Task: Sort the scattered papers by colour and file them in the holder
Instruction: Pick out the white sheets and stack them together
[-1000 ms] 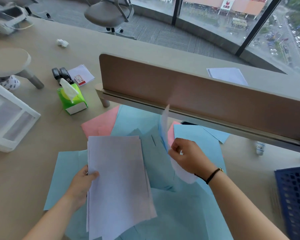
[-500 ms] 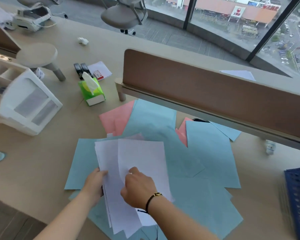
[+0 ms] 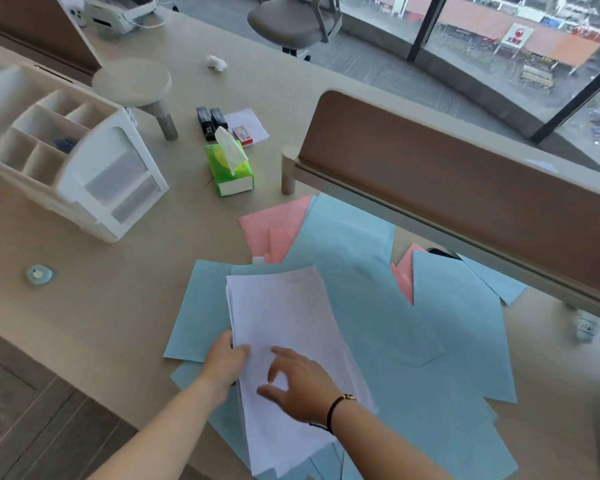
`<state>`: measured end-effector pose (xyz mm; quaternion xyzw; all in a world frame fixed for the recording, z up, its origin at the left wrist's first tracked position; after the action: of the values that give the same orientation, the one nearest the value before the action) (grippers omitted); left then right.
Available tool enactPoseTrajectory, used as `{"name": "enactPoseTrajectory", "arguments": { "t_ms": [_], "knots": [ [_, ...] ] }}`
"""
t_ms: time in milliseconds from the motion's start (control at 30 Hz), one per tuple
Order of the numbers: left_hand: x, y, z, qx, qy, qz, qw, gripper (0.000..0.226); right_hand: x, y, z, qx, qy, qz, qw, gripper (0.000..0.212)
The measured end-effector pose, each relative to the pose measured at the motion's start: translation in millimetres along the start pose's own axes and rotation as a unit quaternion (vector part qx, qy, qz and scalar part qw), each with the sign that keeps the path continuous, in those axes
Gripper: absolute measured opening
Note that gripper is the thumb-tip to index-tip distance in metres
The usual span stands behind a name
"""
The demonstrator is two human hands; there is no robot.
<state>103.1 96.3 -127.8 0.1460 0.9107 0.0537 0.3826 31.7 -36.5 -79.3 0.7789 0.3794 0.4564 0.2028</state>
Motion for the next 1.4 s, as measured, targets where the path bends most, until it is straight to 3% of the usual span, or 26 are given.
{"name": "enactPoseTrajectory", "arguments": {
  "t_ms": [67,133,200,267,333,467,533,600,667,733,900,1100,1167,1333,1400],
  "knots": [
    [-4.8,7.0,5.4,0.015,-0.02,0.0,1.0,0.029,-29.5,25.5,3.0,-0.093,-0.083,0.092,0.988,0.041],
    [-13.4,10.6,6.5,0.048,-0.026,-0.016,0.998,0.03,-66.3,53.7,-1.8,-0.202,-0.176,0.171,0.948,0.053],
    [-22.5,9.2,4.8,0.098,-0.022,-0.042,0.994,0.034,-95.7,60.2,-4.6,-0.222,-0.243,0.257,0.909,0.072],
    [-31.5,4.0,2.2,0.15,-0.01,-0.071,0.986,0.034,-107.8,51.1,-0.8,-0.188,-0.264,0.376,0.868,0.083],
    [-39.0,-2.0,1.6,0.183,0.011,-0.1,0.978,0.032,-112.2,44.5,2.5,-0.16,-0.259,0.476,0.825,0.074],
    [-54.7,-20.0,10.9,0.221,0.026,-0.084,0.971,0.034,-111.0,38.5,-1.0,-0.118,-0.263,0.577,0.764,0.028],
    [-67.1,-26.5,27.6,0.201,-0.008,0.03,0.979,0.029,-125.4,39.9,-6.6,-0.154,-0.295,0.55,0.766,0.021],
    [-89.6,-24.1,59.9,0.124,-0.076,0.148,0.978,0.028,-140.4,41.2,-14.4,-0.185,-0.331,0.514,0.769,0.018],
    [-121.3,-12.9,90.3,0.024,-0.144,0.232,0.962,0.033,-151.6,41.1,-22.4,-0.197,-0.356,0.495,0.768,0.018],
    [-143.5,-8.3,116.7,-0.028,-0.188,0.303,0.934,0.036,-158.7,41.1,-29.4,-0.205,-0.369,0.487,0.765,0.018],
    [-156.8,-26.3,149.1,-0.007,-0.217,0.481,0.849,0.035,-161.8,37.6,-36.8,-0.222,-0.377,0.488,0.755,0.017],
    [-162.4,-43.1,149.7,0.009,-0.217,0.544,0.811,0.052,-162.8,29.9,-41.6,-0.22,-0.389,0.501,0.742,0.017],
    [-164.2,-46.1,149.4,0.016,-0.207,0.553,0.807,0.046,-162.0,29.0,-43.7,-0.216,-0.389,0.501,0.742,0.018],
    [-172.4,-55.6,142.4,0.058,-0.202,0.492,0.845,0.013,-160.2,28.1,-48.5,-0.202,-0.393,0.51,0.738,0.018],
    [-168.1,-53.5,143.5,0.065,-0.18,0.451,0.872,0.029,-159.2,27.8,-49.4,-0.201,-0.394,0.511,0.737,0.018]
  ]
}}
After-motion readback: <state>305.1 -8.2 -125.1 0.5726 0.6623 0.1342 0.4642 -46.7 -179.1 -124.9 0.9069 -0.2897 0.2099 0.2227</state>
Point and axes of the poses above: each hand's wrist, its own z-axis towards the middle knuckle, its own y-axis out of the back of the hand, x = y × z, the point moved 10 cm from there along z, towards the middle knuckle, and after that the axes turned 6 degrees about -x, right-handed, at the moved point
